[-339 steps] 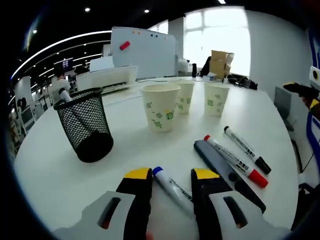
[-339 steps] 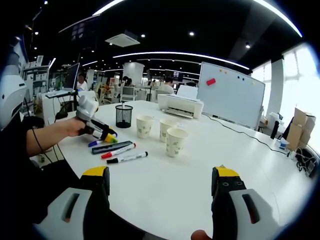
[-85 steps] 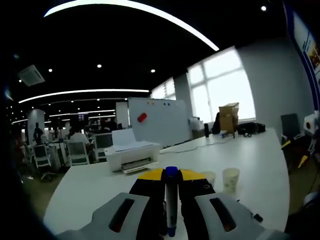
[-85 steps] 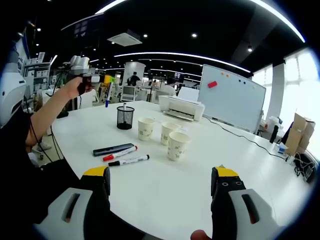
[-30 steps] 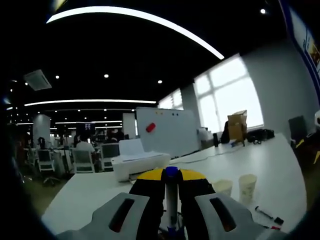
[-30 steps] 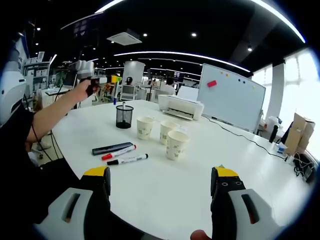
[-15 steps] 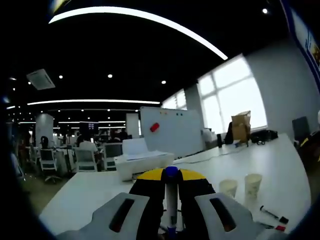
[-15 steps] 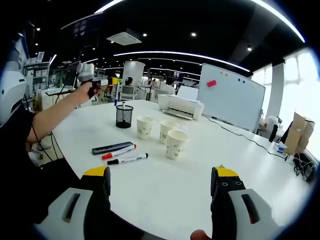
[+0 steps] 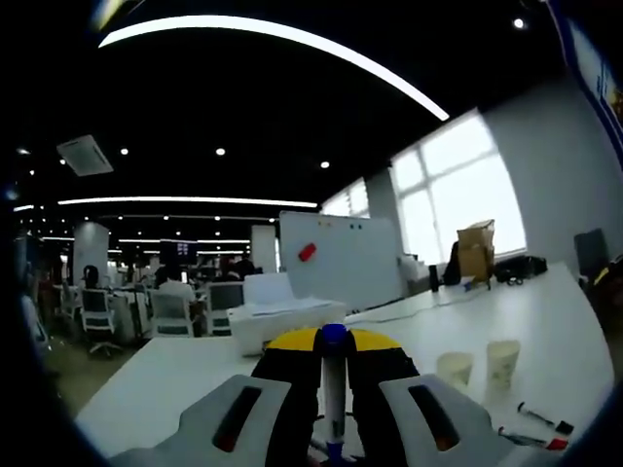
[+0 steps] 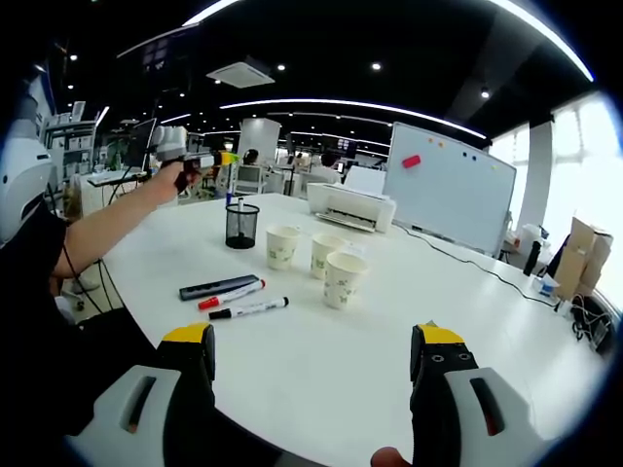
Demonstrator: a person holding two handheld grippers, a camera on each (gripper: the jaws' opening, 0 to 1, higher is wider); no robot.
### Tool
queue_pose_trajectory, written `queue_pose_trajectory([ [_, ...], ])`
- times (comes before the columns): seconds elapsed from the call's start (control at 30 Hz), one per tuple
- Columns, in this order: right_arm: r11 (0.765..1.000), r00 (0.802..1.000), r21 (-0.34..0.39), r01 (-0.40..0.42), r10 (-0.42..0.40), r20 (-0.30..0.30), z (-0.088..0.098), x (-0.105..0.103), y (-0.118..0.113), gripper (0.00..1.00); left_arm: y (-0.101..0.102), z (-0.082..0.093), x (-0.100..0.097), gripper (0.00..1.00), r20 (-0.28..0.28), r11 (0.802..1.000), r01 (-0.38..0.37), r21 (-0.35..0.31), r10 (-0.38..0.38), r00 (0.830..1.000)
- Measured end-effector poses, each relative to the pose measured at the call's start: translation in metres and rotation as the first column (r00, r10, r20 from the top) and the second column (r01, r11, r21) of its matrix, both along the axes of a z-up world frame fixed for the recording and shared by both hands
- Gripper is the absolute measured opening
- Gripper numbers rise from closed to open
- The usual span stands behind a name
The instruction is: Place the scattered laser pointers and whiteboard markers into the pen holder and stack the scattered paper cups together
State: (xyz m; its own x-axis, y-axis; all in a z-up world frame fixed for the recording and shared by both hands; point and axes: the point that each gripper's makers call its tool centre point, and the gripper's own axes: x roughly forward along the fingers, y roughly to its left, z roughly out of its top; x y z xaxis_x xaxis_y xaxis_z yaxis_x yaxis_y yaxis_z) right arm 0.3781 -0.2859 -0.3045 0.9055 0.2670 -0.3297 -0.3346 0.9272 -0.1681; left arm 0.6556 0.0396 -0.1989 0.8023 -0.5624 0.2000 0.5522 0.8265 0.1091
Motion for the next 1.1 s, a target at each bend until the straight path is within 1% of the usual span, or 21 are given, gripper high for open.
queue_pose_trajectory([
  [0.1,1.0,1.0,-0.001,0.001,-0.001,-0.001,0.0,0.0,0.0,0.78,0.001,-0.005,0.004,0.15,-0.001,1.0,-0.011,0.002,0.011,1.0],
  [0.27,1.0,1.0,-0.001,-0.003,0.003,-0.005,-0.002,0.0,0.001,0.78,0.006,-0.008,0.003,0.15,-0.005,0.999,-0.023,-0.023,0.022,1.0],
  [0.5,1.0,1.0,-0.001,0.001,-0.001,-0.001,0.0,0.001,0.0,0.78,0.013,-0.017,0.007,0.15,-0.028,0.999,-0.041,-0.029,0.04,0.999],
  [0.67,1.0,1.0,-0.005,-0.004,0.004,-0.009,-0.003,0.001,0.002,0.78,0.014,-0.024,0.01,0.15,-0.057,0.998,-0.041,-0.044,0.039,0.998],
  [0.9,1.0,1.0,-0.01,-0.006,0.006,-0.006,-0.001,0.001,0.002,0.77,0.014,-0.033,0.013,0.15,-0.081,0.999,-0.043,-0.033,0.04,0.996],
  [1.1,1.0,1.0,-0.007,-0.002,0.002,-0.007,-0.002,0.0,0.001,0.77,0.016,-0.039,0.016,0.15,-0.116,0.998,-0.037,-0.047,0.032,0.993],
])
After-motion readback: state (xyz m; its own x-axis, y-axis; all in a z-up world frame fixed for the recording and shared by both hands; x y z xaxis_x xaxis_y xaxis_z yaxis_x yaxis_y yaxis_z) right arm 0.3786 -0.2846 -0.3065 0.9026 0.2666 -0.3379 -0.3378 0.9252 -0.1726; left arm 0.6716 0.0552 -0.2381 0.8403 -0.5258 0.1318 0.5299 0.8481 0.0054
